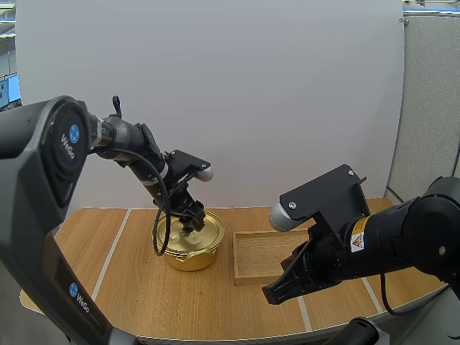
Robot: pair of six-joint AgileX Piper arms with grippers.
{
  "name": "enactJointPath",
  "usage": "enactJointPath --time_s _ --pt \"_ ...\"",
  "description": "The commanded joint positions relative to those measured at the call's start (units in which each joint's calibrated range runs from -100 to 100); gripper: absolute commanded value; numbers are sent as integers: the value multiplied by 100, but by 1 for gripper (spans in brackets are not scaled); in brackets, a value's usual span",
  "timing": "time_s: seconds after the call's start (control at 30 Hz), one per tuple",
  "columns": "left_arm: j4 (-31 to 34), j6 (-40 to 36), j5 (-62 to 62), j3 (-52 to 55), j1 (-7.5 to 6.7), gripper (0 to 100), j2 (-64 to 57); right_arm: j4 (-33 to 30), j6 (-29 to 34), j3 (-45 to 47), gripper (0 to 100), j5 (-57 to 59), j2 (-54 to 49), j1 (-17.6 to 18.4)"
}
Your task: Open the pot, put the pineapple inside, and close it
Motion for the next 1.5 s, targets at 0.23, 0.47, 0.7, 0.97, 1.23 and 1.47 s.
enactJointPath --time_s 0.23,0.47,0.7,0.97,1.23,1.47 --pt "1046 -498 1108 -711 0 100 -1840 -34 17 -3 0 0 -48 -17" --pt "1094 -572 1947 -1338 0 100 -3244 -34 17 -3 0 0 -48 -17" --pt "1094 -663 2704 -1714 0 100 -4541 -155 17 -3 0 0 -48 -17" --pt "1094 -970 2704 -1714 0 100 -5627 -188 17 -3 0 0 -48 -128" --pt "996 -1351 2704 -1432 0 0 -6431 -187 17 -3 0 0 -63 -188" --pt "891 -1750 2704 -498 0 0 -7333 -187 17 -3 0 0 -382 -302"
